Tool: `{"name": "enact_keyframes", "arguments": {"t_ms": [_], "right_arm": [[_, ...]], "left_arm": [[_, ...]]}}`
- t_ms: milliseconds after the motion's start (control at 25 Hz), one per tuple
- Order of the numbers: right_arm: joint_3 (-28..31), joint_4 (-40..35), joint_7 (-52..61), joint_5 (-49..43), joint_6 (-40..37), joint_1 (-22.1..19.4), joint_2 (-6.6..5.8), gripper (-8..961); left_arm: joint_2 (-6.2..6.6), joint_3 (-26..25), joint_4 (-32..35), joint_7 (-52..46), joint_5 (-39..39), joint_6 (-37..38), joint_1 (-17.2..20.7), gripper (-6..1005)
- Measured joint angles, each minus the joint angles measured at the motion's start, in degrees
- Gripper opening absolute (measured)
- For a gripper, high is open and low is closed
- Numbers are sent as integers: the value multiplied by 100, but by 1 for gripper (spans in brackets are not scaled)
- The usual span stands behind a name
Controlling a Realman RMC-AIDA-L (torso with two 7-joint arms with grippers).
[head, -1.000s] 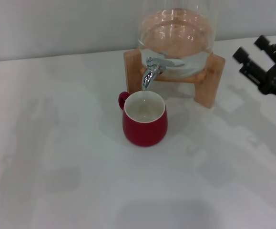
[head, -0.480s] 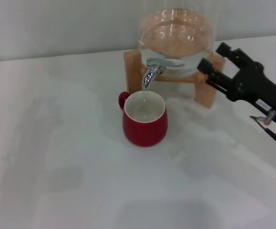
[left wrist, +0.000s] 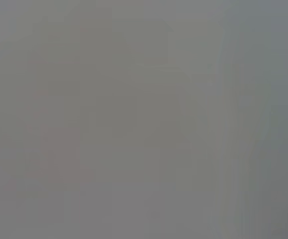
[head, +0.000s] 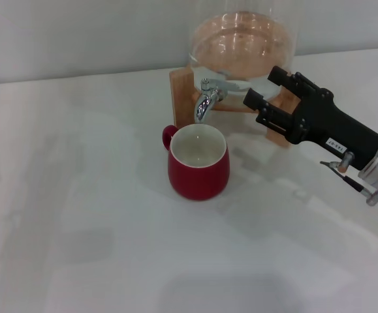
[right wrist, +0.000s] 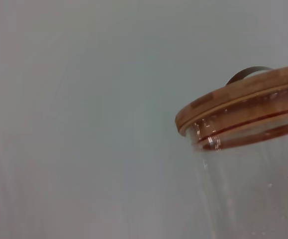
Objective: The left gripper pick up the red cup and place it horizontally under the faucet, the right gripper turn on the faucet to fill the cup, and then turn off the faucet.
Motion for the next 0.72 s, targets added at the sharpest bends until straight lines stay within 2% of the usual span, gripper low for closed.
{"name": "enact_keyframes", "arguments": {"t_ms": [720], "right_arm": [[-460,-198,140,-5,381,131,17,828]], "left_arm": [[0,138,-12,0,-1,1,8,422]]}}
